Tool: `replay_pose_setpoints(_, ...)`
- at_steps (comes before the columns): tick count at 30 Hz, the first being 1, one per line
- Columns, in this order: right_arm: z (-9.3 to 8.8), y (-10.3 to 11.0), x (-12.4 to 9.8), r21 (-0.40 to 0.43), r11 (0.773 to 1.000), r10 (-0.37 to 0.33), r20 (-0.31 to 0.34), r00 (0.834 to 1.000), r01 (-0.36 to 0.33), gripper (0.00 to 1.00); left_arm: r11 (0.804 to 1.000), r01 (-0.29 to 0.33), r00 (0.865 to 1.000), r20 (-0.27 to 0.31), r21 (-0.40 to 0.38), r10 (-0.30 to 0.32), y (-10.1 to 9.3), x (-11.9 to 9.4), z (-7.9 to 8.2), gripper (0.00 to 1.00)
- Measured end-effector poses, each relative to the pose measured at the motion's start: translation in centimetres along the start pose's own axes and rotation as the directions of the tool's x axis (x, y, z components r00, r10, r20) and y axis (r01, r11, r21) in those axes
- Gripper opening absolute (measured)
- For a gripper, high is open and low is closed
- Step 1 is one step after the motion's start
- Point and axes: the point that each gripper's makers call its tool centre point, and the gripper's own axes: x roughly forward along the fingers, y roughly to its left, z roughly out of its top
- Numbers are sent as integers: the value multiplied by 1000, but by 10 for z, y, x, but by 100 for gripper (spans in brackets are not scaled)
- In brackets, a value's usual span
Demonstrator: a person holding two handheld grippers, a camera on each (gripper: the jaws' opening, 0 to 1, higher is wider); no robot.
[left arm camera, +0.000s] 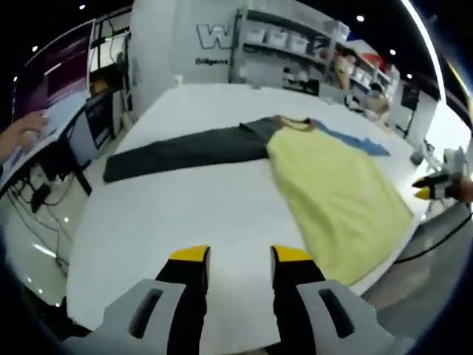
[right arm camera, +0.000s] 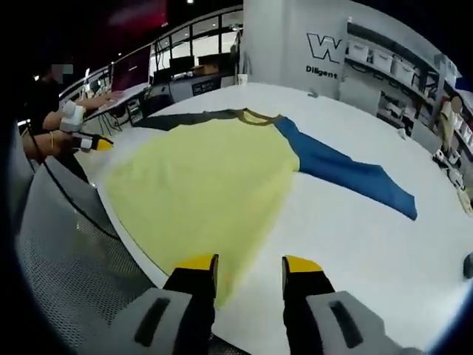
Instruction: Fold the garment on the visible template until the final outline fits inside the template.
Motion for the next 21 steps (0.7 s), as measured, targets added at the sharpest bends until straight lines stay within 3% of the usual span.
replay_pose_setpoints(9,-4,-2,3,4,1000,-27,-14,1000,27,29,1000,-20,999,35,-6,20,14,16,30,33)
replay_pose_setpoints(13,-5,-6,2,16,999,-52,-22,998,52,28,999,-32,999,44,-16,33,36,32,40,34)
replay_pose_setpoints(19,-6,-9,1,17,997,-75,-27,997,76,28,998,-54,997,61,-30,56,48,41,57,34)
replay_pose_setpoints(21,-9,-10,3,7,997,-79,-41,996,79,28,998,-54,996,70,-35,56,60,49,61,35)
